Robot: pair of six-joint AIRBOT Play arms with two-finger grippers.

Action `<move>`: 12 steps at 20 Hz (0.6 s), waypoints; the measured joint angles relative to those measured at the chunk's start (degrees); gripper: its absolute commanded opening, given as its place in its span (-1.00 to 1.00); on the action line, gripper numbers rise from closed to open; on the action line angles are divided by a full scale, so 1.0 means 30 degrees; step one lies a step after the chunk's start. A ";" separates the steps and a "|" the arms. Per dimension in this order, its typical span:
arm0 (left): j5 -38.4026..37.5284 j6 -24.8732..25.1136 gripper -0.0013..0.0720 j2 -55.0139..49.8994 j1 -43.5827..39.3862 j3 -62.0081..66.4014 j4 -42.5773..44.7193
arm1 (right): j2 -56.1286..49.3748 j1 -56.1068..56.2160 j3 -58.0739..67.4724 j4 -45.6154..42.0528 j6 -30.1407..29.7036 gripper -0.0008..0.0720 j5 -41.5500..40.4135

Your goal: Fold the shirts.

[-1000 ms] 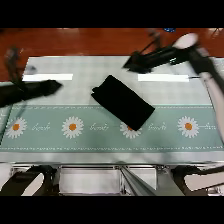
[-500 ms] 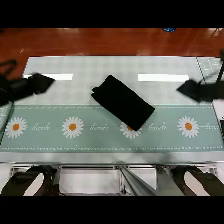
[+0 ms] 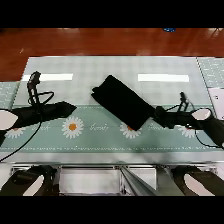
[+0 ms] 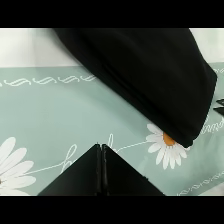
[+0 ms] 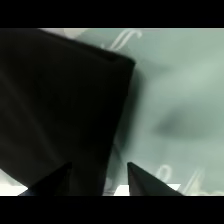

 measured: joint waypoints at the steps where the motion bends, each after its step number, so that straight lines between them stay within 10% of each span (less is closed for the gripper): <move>1: 0.0080 -0.0007 -0.92 0.0000 -0.0044 -0.0087 -0.0007 | -0.0729 0.0124 -0.0066 0.1333 -0.0896 0.15 0.0022; 4: 0.0197 -0.0066 -0.92 -0.0007 -0.0131 -0.0240 -0.0007 | -0.2747 0.0605 0.0313 0.4306 -0.3009 -0.04 0.0430; 7: 0.0372 -0.0146 -0.92 -0.0007 -0.0168 -0.0291 -0.0007 | -0.4641 0.1472 0.2040 0.5486 -0.4226 -0.90 0.0685; 12: 0.0619 -0.0204 -0.92 -0.0007 -0.0175 -0.0313 -0.0007 | -0.6645 0.2696 0.8182 0.5450 -0.5195 -0.90 0.1749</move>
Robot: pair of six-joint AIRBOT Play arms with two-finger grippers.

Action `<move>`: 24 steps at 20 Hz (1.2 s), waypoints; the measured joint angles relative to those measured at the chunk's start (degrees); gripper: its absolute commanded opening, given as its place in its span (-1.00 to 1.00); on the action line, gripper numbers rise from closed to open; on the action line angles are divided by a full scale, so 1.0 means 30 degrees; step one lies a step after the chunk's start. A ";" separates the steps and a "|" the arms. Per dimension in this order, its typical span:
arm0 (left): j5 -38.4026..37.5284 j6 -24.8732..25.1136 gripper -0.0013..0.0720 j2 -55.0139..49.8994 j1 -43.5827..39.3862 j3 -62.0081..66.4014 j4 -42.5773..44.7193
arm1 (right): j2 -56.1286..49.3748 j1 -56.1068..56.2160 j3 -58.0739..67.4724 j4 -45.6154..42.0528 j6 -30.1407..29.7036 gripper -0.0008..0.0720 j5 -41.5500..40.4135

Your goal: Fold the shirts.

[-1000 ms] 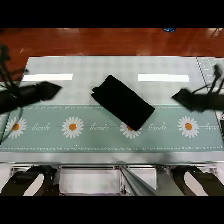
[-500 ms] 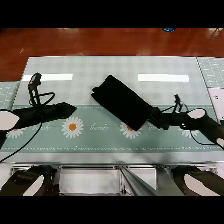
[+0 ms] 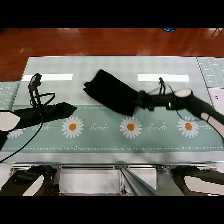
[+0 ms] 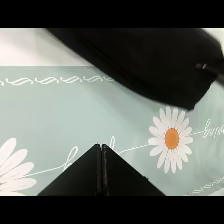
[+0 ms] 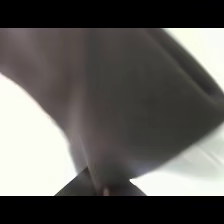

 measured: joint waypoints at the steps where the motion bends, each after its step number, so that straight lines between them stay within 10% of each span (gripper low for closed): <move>1: 0.0080 -0.0007 -0.92 0.0000 0.0000 0.0000 0.0000 | -0.0240 0.0109 0.1494 -0.0233 0.0095 -0.90 0.0248; 12: 0.0532 0.0000 -0.92 0.0000 -0.0007 0.0000 0.0007 | -0.2193 -0.3949 1.7923 -0.6397 0.5391 -0.90 0.4954; 24: 0.0488 0.0000 -0.92 0.0000 -0.0007 0.0000 0.0007 | -0.0816 -1.3748 2.0750 -0.8903 0.8597 -0.91 1.3187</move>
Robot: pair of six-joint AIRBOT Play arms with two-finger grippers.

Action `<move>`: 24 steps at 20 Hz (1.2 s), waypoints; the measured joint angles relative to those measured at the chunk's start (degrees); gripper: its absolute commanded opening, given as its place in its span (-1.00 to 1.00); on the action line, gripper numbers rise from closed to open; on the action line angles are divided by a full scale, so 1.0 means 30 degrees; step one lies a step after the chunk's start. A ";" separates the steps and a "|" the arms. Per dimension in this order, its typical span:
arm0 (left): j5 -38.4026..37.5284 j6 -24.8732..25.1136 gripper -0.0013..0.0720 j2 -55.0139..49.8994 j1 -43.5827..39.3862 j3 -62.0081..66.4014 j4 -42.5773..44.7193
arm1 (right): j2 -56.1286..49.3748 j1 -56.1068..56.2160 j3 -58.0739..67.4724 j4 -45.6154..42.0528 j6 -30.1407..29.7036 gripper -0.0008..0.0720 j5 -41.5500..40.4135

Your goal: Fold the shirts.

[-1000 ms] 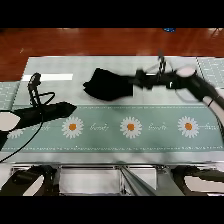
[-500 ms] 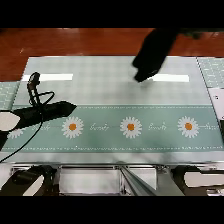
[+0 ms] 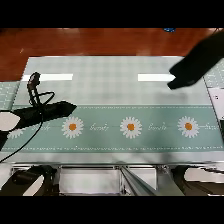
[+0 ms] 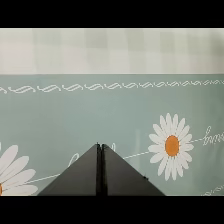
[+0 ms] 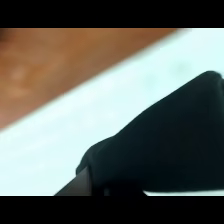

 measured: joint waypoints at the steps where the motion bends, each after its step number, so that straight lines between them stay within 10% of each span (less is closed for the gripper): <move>1: 0.0029 0.0000 -0.92 0.0000 0.0007 0.0000 0.0000 | 0.0189 -0.0357 0.0015 -0.1027 -0.0073 -0.91 0.0984; 8: 0.0729 0.0000 -0.92 0.0000 0.0007 0.0000 0.0000 | 0.2324 -0.2302 -0.1923 -0.7344 -0.1399 -0.91 0.5391; 19: 0.1749 0.0000 -0.92 -0.0058 0.0007 -0.0007 0.0000 | 0.8524 -0.9719 -1.6050 -1.3763 -0.1530 -0.89 0.5661; 21: 0.1690 0.0000 -0.92 -0.0168 0.0007 -0.0007 0.0000 | 0.8925 -1.0601 -1.8010 -1.4047 -0.1421 0.12 0.5348; 24: 0.1690 0.0015 -0.92 -0.0554 0.0015 0.0000 0.0000 | 0.9078 -1.1220 -1.9453 -1.4819 -0.1399 0.15 0.5078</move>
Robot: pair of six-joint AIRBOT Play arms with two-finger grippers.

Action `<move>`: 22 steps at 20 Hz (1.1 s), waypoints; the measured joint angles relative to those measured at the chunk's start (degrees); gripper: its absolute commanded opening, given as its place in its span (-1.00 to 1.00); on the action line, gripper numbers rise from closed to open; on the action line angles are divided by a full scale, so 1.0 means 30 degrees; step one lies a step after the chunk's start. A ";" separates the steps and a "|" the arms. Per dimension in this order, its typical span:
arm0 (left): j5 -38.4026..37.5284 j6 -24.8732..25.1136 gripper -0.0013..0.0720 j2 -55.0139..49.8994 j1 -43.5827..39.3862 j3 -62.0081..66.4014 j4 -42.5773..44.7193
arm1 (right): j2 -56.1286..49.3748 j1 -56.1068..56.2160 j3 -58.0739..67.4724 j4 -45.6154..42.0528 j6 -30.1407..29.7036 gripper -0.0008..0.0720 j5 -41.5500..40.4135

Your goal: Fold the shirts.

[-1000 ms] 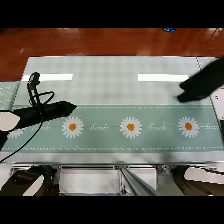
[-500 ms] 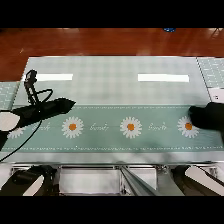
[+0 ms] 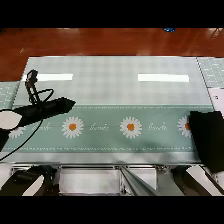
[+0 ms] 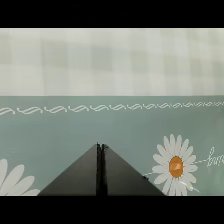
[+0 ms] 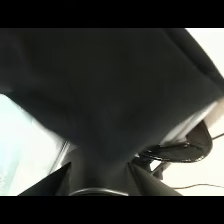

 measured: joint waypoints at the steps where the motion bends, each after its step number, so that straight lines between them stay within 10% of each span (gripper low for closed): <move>1: 0.0073 0.0022 -0.92 -0.0204 0.0029 0.0029 0.0007 | -0.0073 -0.0087 -0.0036 -0.0102 0.0000 0.15 -0.0029; 3: 0.0328 0.0146 -0.92 -0.0721 0.0240 0.0408 0.0015 | -0.0423 -0.0219 0.0597 0.0022 0.0051 0.07 -0.0066; 7: 0.0131 0.0648 -0.92 -0.1989 0.1603 0.3016 0.0066 | -0.1654 -0.0022 0.3934 0.3279 0.0401 -0.90 -0.0780; 13: -0.2645 0.1501 -0.92 -0.5544 0.2718 1.1417 0.0073 | -0.3177 0.7002 0.8531 1.1504 -0.1727 -0.90 -0.7074; 22: -0.6280 0.0415 -0.92 -0.9843 0.1071 1.4171 0.4073 | -0.7686 2.1930 0.8888 0.2973 -0.0721 -0.90 -1.1752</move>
